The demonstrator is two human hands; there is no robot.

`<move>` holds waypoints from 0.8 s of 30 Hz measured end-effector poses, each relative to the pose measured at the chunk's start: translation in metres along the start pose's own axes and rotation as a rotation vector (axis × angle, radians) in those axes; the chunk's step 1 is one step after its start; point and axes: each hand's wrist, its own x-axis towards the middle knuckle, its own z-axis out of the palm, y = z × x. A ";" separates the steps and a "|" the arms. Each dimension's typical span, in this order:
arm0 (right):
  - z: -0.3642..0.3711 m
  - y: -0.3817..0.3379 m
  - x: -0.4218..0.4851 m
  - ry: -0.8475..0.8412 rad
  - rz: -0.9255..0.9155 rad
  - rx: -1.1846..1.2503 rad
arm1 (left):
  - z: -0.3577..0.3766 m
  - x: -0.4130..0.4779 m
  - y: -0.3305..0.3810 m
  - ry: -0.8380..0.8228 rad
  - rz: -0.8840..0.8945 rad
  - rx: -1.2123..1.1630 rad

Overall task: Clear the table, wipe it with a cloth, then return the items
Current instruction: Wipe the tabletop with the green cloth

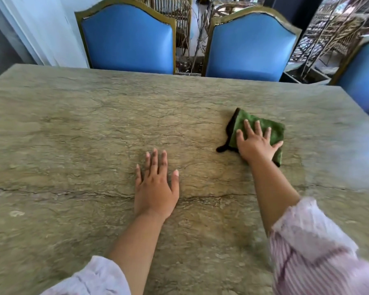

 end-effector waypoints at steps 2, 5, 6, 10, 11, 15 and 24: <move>-0.002 -0.022 0.028 -0.024 0.032 0.009 | 0.001 0.001 -0.001 -0.002 -0.009 0.006; 0.008 -0.075 0.036 -0.047 -0.092 -0.001 | 0.001 0.001 0.001 -0.015 -0.027 0.017; 0.013 -0.093 0.029 -0.048 -0.166 -0.008 | 0.001 0.001 0.002 -0.023 -0.033 0.014; 0.029 -0.115 -0.024 -0.078 -0.440 -0.054 | -0.001 0.000 0.002 -0.010 -0.034 -0.020; 0.029 -0.107 -0.030 -0.082 -0.493 -0.068 | -0.001 0.000 0.002 -0.006 -0.032 -0.029; 0.005 -0.040 0.004 -0.062 -0.402 -0.080 | -0.002 0.001 0.001 -0.027 -0.033 0.004; 0.000 -0.029 0.018 -0.048 0.012 -0.016 | 0.001 0.001 0.000 -0.006 -0.027 0.012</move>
